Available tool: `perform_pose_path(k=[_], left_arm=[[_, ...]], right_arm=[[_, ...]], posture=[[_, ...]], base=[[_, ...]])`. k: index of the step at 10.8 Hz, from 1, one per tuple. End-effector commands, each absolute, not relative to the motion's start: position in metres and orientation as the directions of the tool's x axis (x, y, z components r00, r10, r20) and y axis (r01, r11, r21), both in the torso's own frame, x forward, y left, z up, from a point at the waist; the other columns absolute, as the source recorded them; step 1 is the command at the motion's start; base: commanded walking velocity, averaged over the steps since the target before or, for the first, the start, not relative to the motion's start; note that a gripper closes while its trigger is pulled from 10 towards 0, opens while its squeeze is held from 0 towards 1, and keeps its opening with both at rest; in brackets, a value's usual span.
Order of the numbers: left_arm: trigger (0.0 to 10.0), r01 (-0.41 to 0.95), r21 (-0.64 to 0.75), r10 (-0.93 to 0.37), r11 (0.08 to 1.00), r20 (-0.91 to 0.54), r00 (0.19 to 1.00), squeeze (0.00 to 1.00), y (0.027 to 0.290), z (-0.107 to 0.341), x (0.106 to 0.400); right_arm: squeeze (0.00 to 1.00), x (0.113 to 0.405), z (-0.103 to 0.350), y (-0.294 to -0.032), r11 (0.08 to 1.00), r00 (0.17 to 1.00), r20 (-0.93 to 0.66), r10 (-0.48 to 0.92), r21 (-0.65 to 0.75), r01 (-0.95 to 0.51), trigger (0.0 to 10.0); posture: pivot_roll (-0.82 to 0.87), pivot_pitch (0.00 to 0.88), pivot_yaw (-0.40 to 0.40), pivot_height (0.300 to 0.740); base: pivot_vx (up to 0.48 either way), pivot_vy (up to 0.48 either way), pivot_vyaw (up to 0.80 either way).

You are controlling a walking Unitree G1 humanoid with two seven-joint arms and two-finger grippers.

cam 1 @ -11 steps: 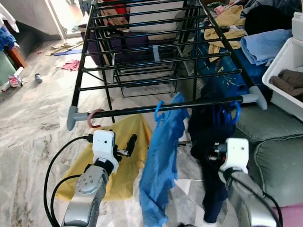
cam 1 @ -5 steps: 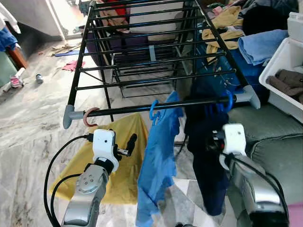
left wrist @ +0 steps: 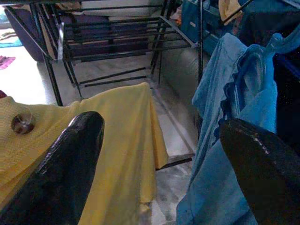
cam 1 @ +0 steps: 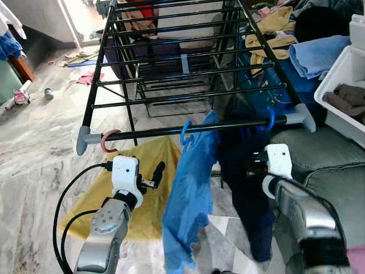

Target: Hang hanger

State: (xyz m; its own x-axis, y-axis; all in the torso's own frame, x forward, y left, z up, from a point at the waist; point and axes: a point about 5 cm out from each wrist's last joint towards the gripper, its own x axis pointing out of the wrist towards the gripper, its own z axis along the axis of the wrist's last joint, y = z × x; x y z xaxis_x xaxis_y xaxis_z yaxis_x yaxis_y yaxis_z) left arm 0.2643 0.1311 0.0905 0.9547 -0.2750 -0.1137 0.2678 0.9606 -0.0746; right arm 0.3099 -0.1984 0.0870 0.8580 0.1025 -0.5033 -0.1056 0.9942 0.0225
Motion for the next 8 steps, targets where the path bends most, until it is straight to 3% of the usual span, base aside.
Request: perform_pose_path(k=[1,6,8], left_arm=[[10.0,0.269,-0.070,-0.276,0.961,-0.121,0.953,0.00,0.134,0.090,0.264],[10.0,0.267,-0.062,-0.273,0.962,-0.126,0.954,0.00,0.136,0.090,0.264],[10.0,0.277,-0.062,-0.283,0.959,-0.125,0.951,0.00,0.134,0.091,0.266]], right_arm=[[0.00,0.316,0.093,-0.197,0.992,0.865,-0.487,0.120,0.034,-0.119,10.0],[0.00,0.301,0.059,-0.192,0.988,0.783,-0.603,0.154,0.088,-0.127,10.0],[0.00,0.306,0.075,-0.190,0.990,0.868,-0.477,0.136,0.033,-0.136,10.0]], posture=[[-0.07,0.068,0.075,0.740],[-0.06,0.068,0.087,0.740],[-0.07,0.066,0.096,0.740]], base=[[0.000,0.000,0.00],[0.000,0.000,0.00],[0.000,0.000,0.00]])
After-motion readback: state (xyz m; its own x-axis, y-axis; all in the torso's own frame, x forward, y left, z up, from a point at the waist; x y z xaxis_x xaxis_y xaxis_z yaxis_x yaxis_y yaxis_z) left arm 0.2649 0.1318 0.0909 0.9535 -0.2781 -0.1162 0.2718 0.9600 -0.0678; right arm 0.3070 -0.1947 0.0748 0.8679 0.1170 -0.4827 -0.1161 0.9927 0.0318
